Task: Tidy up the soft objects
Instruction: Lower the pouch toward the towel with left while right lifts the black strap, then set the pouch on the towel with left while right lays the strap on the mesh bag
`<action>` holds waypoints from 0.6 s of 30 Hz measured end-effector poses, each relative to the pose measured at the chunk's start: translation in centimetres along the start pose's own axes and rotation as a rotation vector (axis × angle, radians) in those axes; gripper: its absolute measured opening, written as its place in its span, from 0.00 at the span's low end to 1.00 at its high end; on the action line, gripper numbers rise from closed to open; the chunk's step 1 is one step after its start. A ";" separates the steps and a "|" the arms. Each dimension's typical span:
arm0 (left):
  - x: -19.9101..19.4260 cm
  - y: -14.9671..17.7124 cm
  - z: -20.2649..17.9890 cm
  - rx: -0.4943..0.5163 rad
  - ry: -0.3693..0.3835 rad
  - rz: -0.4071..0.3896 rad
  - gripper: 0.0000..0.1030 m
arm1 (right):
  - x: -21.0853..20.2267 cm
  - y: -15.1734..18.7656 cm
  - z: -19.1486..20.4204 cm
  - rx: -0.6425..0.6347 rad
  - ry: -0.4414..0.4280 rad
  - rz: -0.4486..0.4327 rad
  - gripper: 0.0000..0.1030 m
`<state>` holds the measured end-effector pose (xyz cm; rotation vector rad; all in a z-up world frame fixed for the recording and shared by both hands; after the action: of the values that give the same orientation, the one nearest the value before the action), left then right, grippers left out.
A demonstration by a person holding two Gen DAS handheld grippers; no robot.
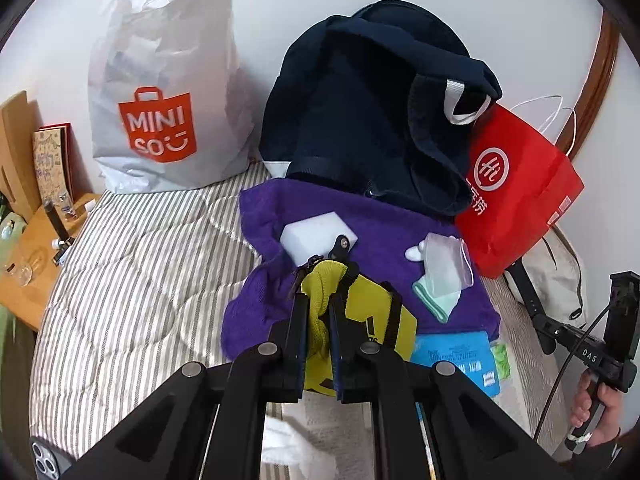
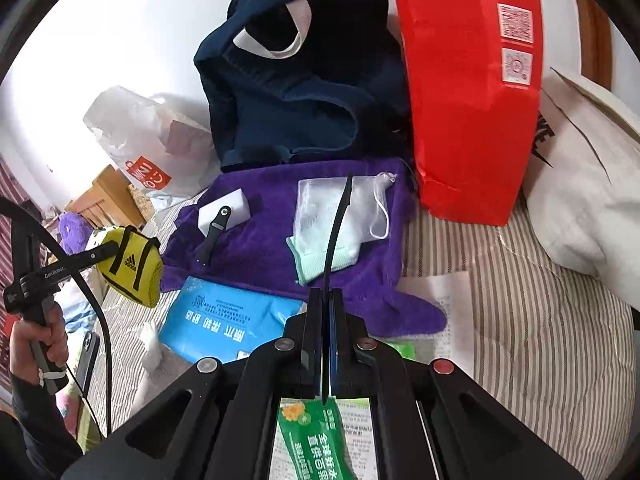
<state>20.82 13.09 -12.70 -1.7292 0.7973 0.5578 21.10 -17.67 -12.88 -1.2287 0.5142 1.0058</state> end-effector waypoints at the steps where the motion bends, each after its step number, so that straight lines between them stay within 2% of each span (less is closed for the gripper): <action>1: 0.2 -0.2 -0.1 -0.002 0.002 0.000 0.10 | 0.2 -0.2 0.1 -0.003 0.001 0.002 0.03; 18: 4.6 -3.0 -2.0 0.026 0.041 0.014 0.10 | 4.2 -3.4 1.1 -0.030 -0.006 0.019 0.03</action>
<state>26.09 10.60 -13.45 -1.7170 0.8428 0.5211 25.90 -15.23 -14.07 -1.2491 0.5087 1.0363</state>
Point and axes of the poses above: each gripper's, at about its wrist camera, not at the fingertips, and x roughly the way its jaws point, z to its left, y to its underside, the point moved 8 cm from there along x, roughly the way its jaws point, and after that the axes turned 1 degree about y, right-handed, at the moved point
